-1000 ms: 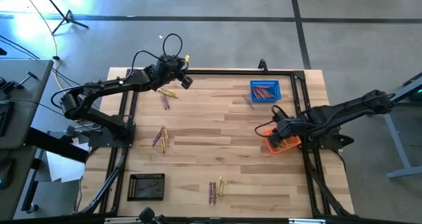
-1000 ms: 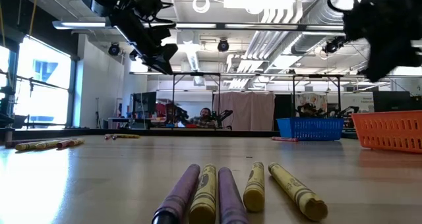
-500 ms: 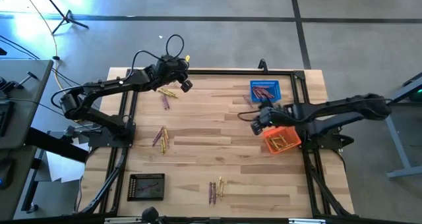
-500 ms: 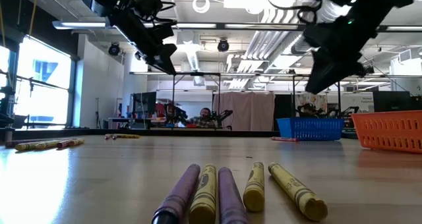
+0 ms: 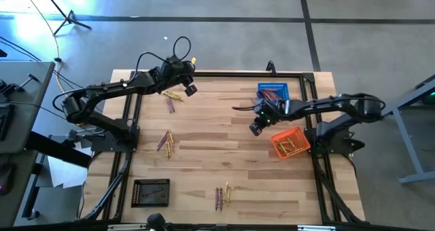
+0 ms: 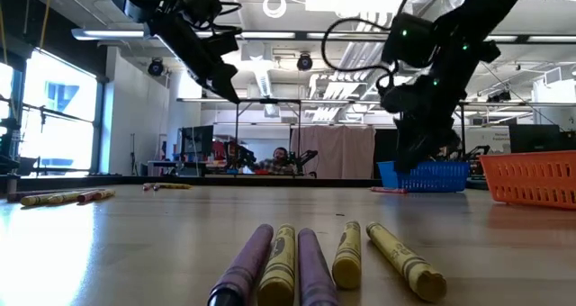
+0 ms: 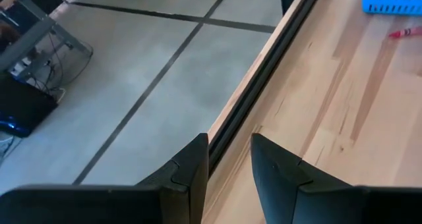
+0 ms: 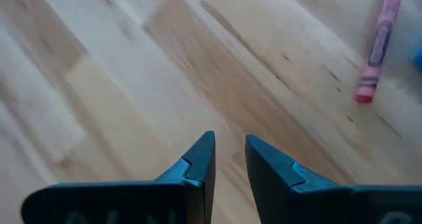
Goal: Sort crayons
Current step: Put the red crayon into the blue basket
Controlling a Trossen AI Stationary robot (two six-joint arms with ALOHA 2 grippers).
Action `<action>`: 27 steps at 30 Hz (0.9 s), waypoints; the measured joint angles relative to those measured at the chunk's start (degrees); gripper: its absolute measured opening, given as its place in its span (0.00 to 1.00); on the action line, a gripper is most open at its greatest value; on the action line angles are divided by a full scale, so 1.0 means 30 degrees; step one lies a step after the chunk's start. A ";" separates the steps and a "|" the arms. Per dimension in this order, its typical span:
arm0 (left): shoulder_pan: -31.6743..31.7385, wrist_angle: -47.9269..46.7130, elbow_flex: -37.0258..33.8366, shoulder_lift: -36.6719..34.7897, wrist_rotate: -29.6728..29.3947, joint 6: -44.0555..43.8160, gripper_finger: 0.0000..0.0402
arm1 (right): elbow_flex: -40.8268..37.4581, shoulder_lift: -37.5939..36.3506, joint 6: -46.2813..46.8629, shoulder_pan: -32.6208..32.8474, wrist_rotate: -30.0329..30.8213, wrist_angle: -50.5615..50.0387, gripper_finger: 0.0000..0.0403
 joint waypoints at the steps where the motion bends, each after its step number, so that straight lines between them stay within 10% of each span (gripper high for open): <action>1: 0.0000 -0.0030 0.0000 0.0000 -0.0002 0.0156 0.25 | 0.0000 0.0254 -0.0006 -0.0173 0.0097 -0.0025 0.17; 14: 0.0200 0.0008 0.0000 0.0000 -0.0002 0.0420 0.25 | -0.0007 0.0931 0.6266 -0.2694 0.4631 -0.0039 0.17; 27: 0.0255 0.0021 0.0000 0.0000 -0.0007 0.0405 0.25 | -0.0007 0.2295 0.4797 -0.3731 0.3854 0.1560 0.17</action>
